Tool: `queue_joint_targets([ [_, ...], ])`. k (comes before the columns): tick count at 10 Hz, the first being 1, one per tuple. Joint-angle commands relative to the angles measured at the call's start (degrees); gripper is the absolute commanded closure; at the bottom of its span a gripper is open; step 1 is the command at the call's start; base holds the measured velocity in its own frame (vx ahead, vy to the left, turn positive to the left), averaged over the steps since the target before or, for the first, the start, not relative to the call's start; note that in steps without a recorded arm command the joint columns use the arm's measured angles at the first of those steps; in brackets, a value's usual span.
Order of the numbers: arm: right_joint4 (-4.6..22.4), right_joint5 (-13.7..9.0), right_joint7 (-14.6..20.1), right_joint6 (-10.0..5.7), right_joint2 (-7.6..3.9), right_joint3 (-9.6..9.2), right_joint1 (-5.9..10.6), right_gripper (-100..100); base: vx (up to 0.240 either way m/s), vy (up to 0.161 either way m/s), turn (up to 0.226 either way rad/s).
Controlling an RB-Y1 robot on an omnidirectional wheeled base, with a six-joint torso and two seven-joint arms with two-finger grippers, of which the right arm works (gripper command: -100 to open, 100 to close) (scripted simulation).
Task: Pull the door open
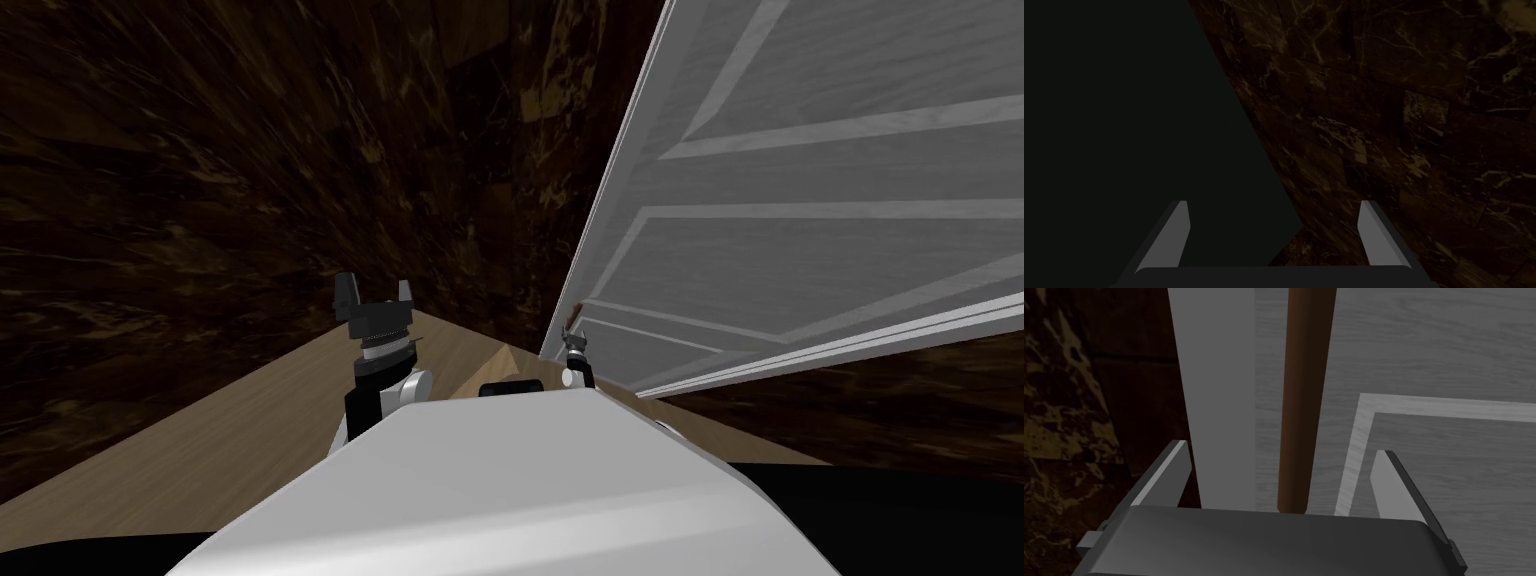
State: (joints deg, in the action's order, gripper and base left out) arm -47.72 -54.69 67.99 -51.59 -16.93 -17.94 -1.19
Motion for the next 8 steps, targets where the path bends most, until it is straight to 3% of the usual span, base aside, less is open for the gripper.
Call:
queue_joint_targets([
  [1, 1.61, 0.03, 1.78, -0.59, -0.85, 0.02, 0.25, -100, 0.126, -0.007, 0.04],
  [5, 3.38, -0.22, 6.51, -1.71, -4.35, 0.47, -1.25, -100, 0.138, -0.013, 0.081],
  [6, 3.38, -0.22, 6.51, -1.71, -4.35, 0.47, -1.25, -100, 0.129, -0.018, 0.02],
  [8, 4.13, -0.32, 8.5, -2.18, -5.82, 0.67, -1.89, -100, 0.122, -0.012, 0.046],
])
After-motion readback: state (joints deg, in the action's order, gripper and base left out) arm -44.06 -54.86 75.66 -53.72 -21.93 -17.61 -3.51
